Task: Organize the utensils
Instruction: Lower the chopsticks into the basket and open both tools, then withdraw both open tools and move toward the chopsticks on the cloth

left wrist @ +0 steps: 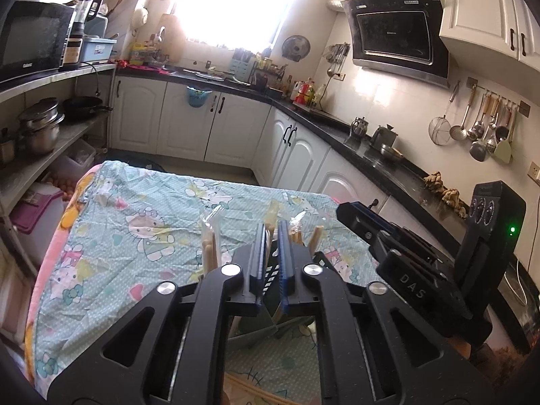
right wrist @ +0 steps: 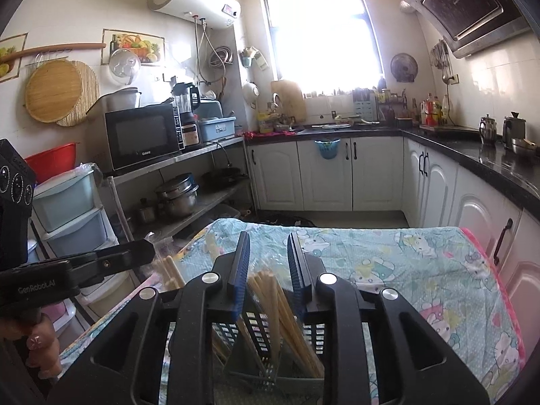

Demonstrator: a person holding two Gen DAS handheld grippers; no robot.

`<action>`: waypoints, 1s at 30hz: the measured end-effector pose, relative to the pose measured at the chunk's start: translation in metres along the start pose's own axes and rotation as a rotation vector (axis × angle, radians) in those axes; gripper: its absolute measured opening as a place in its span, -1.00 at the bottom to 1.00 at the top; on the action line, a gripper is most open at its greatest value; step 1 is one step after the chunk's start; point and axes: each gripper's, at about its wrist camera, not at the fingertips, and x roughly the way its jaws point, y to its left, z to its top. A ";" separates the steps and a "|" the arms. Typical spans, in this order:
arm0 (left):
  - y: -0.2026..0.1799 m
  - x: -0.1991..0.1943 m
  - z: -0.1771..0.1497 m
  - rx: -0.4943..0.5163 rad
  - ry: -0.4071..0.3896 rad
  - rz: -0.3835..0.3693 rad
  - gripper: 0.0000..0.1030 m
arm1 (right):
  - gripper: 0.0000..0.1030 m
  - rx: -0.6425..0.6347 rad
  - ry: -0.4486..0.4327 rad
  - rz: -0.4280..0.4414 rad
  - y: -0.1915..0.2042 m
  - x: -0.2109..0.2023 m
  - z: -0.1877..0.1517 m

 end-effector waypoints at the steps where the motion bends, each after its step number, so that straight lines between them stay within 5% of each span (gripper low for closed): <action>1: 0.000 -0.001 0.000 -0.002 0.000 0.003 -0.66 | -0.50 0.001 0.003 -0.003 -0.001 -0.001 0.000; 17: 0.004 -0.038 -0.009 -0.013 -0.055 0.043 0.65 | -0.11 -0.017 0.060 -0.016 -0.004 -0.040 -0.011; 20: 0.005 -0.043 -0.016 -0.012 -0.057 0.060 0.80 | -0.02 -0.026 0.075 -0.026 -0.003 -0.049 -0.017; 30: 0.017 -0.053 -0.040 -0.053 -0.032 0.090 0.80 | 0.16 -0.047 0.095 -0.045 0.003 -0.071 -0.032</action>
